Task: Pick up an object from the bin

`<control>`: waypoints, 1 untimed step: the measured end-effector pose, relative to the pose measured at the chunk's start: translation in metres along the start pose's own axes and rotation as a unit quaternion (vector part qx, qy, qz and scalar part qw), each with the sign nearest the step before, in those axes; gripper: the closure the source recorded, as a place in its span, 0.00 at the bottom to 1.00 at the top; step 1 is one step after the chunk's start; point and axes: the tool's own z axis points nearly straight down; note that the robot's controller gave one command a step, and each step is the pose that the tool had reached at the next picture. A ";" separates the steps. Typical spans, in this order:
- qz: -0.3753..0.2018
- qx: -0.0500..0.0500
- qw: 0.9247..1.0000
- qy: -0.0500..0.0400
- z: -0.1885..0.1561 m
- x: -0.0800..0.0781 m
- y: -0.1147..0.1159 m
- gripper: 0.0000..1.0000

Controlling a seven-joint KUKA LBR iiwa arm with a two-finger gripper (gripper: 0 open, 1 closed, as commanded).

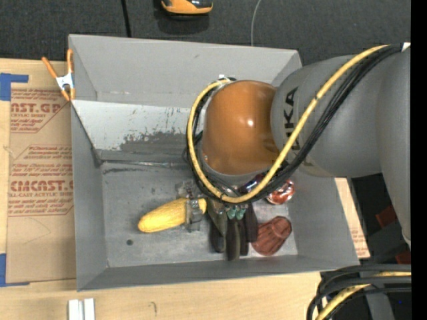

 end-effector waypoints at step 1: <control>0.019 0.000 1.000 -0.002 -0.158 -0.007 0.004 1.00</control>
Offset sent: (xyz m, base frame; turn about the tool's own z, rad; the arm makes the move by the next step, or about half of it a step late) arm 0.0000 0.0000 0.0000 0.0000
